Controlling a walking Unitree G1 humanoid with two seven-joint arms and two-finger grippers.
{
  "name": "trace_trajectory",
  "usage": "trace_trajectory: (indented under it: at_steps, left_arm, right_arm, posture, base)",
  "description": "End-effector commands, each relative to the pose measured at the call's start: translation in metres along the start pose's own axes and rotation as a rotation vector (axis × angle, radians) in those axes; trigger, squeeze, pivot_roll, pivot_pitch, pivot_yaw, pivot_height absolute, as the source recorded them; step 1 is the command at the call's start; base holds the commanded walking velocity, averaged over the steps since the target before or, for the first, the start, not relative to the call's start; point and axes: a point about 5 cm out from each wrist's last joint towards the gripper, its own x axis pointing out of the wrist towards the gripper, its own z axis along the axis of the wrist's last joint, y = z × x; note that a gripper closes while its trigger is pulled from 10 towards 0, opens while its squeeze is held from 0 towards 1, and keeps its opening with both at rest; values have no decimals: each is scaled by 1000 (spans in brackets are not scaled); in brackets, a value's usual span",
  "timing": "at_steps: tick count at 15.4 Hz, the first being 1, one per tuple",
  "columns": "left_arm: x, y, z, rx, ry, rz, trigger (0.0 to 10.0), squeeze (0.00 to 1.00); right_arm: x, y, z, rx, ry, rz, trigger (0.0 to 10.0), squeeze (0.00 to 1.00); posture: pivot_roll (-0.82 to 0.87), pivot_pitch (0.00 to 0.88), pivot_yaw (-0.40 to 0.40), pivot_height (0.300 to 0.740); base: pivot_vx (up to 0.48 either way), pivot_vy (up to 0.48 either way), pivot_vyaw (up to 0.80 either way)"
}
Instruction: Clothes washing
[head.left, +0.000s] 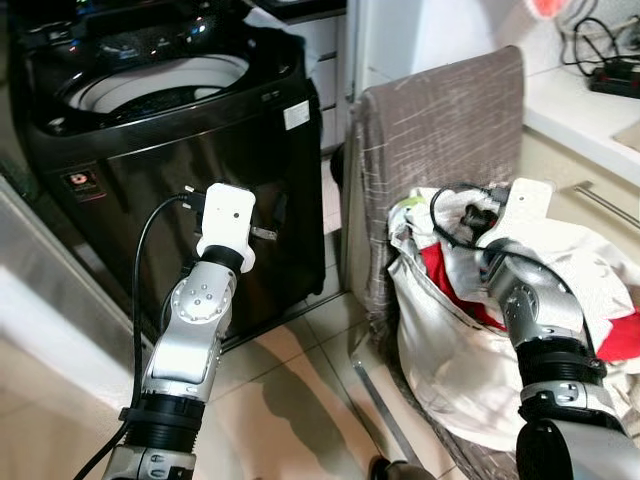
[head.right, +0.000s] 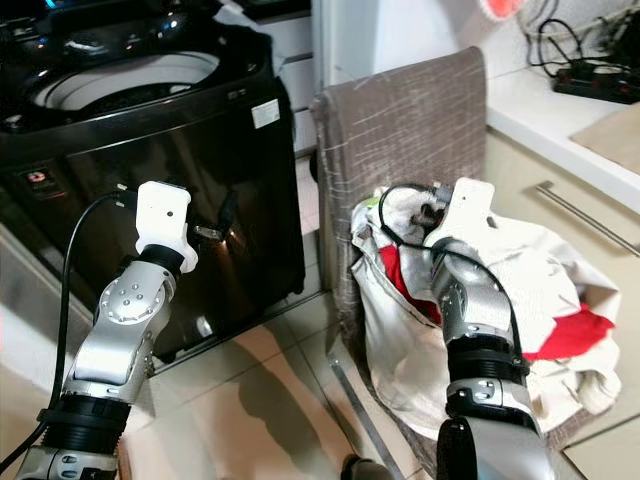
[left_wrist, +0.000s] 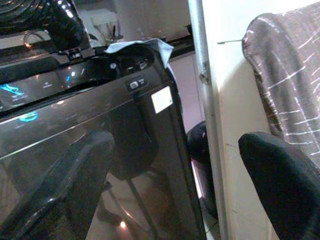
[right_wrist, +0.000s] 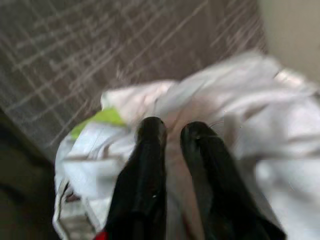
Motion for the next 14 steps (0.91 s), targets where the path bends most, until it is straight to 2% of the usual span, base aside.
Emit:
trace_trajectory:
  at_steps: [1, 2, 4, 5, 6, 7, 9, 10, 12, 14]
  left_arm:
    - [2, 1, -1, 6, 11, 4, 10000, 0]
    - [1, 1, -1, 8, 11, 4, 10000, 0]
    - [2, 2, 1, 14, 5, 5, 10000, 0]
    - [2, 2, 1, 12, 4, 7, 10000, 0]
    - [2, 2, 1, 11, 4, 7, 10000, 0]
    - [3, -1, 0, 6, 5, -2, 10000, 0]
    - [4, -6, 0, 12, 2, -32, 10000, 0]
    - [4, -7, 1, 13, 1, -34, 10000, 0]
    - [6, -5, 1, 16, -1, -36, 10000, 0]
    - [7, -6, 1, 20, -3, -49, 10000, 0]
  right_arm:
    - [0, -3, -4, 31, 23, -7, 0, 0]
    - [0, -3, -4, 29, 15, -13, 0, 0]
    - [-6, -6, 14, -114, -124, -68, 0, 0]
    - [-12, -6, 40, -279, -291, -116, 0, 0]
    - [-14, -5, 46, -301, -336, -121, 0, 0]
    - [-17, -16, 59, -295, -387, -211, 10000, 1000]
    - [-20, -34, 41, -183, -294, -296, 10000, 1000]
    - [-22, -36, 35, -187, -279, -312, 10000, 1000]
    - [-33, -33, 18, -192, -278, -322, 10000, 1000]
    - [-40, -28, 12, -179, -284, -319, 10000, 1000]
  posture:
    - [-114, 43, 51, 740]
    - [-114, 43, 51, 740]
    - [-111, 42, 49, 740]
    - [-111, 42, 49, 740]
    - [-111, 42, 49, 740]
    - [-136, 36, 57, 740]
    - [-146, 30, 61, 740]
    - [-146, 30, 61, 740]
    - [-155, 25, 68, 740]
    - [-163, 19, 73, 740]
  base:
    - [0, 0, 0]
    - [0, 0, 0]
    - [0, 0, 0]
    - [0, 0, 0]
    - [0, 0, 0]
    - [0, 0, 0]
    - [0, 0, 0]
    - [0, 0, 0]
    - [0, 0, 0]
    - [0, 0, 0]
